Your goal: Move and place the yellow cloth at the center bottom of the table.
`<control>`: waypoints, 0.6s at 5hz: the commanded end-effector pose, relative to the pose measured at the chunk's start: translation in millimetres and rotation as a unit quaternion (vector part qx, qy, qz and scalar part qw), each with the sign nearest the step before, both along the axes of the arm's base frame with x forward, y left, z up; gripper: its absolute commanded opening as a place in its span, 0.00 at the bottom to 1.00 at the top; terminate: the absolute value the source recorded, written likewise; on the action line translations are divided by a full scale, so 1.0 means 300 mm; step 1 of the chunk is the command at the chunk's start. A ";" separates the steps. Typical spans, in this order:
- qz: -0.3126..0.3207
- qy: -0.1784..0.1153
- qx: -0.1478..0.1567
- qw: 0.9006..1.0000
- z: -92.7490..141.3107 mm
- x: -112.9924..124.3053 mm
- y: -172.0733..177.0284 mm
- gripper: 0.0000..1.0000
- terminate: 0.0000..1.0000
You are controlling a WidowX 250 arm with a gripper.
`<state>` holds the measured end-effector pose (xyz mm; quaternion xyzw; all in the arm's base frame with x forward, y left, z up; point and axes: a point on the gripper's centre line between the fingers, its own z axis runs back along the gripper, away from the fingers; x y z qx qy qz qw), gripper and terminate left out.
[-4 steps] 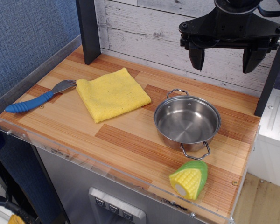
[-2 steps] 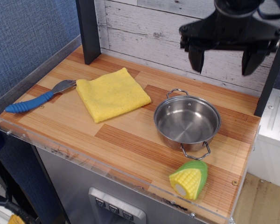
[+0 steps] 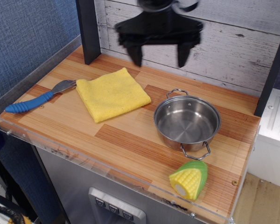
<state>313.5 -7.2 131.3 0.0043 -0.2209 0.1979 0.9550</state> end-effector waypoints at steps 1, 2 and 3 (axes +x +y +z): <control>0.050 0.004 -0.028 0.998 -0.046 -0.002 0.135 1.00 0.00; 0.071 0.014 -0.032 0.997 -0.095 0.020 0.184 1.00 0.00; 0.092 0.024 -0.029 0.995 -0.146 0.037 0.242 1.00 0.00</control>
